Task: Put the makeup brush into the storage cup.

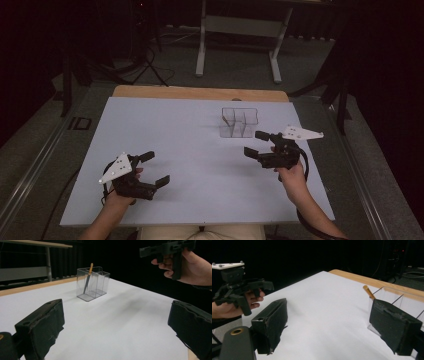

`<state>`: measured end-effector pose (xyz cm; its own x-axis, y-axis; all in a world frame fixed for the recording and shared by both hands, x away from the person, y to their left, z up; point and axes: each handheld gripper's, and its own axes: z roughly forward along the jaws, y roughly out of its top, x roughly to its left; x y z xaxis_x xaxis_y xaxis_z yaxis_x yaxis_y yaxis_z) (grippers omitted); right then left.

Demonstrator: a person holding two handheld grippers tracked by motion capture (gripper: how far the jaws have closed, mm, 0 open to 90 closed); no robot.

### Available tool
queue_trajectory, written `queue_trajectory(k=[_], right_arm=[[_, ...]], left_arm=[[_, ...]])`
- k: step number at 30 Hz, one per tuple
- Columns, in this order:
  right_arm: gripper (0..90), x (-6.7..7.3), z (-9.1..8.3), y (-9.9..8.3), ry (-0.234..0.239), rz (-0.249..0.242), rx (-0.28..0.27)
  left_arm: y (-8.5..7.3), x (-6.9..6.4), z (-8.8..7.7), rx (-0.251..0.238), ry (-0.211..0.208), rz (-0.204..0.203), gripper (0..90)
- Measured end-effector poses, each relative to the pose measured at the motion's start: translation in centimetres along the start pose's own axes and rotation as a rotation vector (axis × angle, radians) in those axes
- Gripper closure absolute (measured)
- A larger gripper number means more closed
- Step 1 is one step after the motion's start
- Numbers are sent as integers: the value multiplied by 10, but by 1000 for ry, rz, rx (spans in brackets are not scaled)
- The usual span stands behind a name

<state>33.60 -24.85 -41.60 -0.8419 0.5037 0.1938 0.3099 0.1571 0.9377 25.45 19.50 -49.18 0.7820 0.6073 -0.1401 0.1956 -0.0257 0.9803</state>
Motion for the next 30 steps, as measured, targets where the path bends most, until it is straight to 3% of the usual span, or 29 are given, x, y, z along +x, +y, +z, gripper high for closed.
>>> queue_trajectory(k=[10, 17, 30], right_arm=[[152, 6, -8, -21, 2, 4, 42], [153, 6, -13, -32, 0, 3, 36], [153, -1, -5, -51, -4, -25, 67]], left_arm=[[0, 0, 0, 2, -6, 4, 18], [0, -1, 0, 2, -10, 9, 18], [-1, -2, 0, 2, -13, 8, 18]])
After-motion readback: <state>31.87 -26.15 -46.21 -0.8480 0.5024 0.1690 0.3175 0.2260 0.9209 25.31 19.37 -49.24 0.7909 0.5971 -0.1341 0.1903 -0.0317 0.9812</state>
